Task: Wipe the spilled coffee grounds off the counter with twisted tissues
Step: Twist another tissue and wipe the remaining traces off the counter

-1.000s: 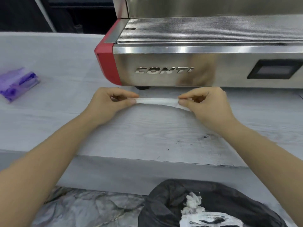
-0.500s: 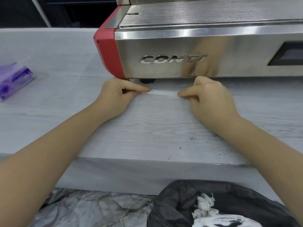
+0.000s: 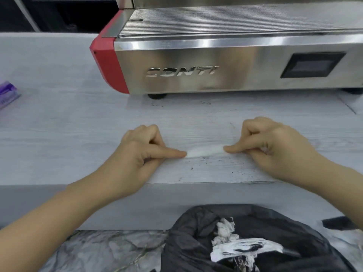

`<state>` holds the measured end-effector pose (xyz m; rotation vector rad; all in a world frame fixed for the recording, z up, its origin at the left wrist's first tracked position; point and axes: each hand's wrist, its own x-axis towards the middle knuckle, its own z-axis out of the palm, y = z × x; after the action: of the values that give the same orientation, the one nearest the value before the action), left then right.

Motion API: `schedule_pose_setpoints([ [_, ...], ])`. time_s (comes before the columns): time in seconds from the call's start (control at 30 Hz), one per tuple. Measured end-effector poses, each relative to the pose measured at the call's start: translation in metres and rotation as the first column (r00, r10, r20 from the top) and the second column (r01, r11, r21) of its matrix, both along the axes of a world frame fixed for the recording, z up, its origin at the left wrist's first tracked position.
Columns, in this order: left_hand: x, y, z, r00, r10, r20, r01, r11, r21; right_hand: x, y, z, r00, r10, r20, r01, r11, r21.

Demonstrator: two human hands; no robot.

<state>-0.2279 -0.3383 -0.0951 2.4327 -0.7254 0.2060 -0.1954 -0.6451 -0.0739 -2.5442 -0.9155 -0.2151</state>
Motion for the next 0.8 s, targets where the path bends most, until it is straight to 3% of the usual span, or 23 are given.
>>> schedule_pose_setpoints([
  [0.2, 0.007, -0.025, 0.007, 0.997, -0.053, -0.063, 0.05, 0.998, -0.048, 0.003, -0.028, 0.003, 1.0, 0.012, -0.015, -0.011, 1.0, 0.012],
  [0.37, 0.051, -0.057, 0.008, 0.975, 0.116, -0.188, -0.165, 0.949, -0.268, 0.039, -0.033, 0.003, 0.984, -0.172, -0.043, 0.177, 0.952, 0.249],
  [0.53, 0.086, -0.076, -0.004, 0.969, 0.221, -0.113, -0.245, 0.925, -0.29, 0.062, -0.035, -0.004, 0.938, -0.33, -0.102, 0.345, 0.873, 0.345],
  [0.8, 0.118, -0.082, -0.006, 0.921, 0.328, -0.213, -0.38, 0.876, -0.296, 0.075, -0.032, -0.012, 0.853, -0.509, -0.117, 0.511, 0.768, 0.386],
])
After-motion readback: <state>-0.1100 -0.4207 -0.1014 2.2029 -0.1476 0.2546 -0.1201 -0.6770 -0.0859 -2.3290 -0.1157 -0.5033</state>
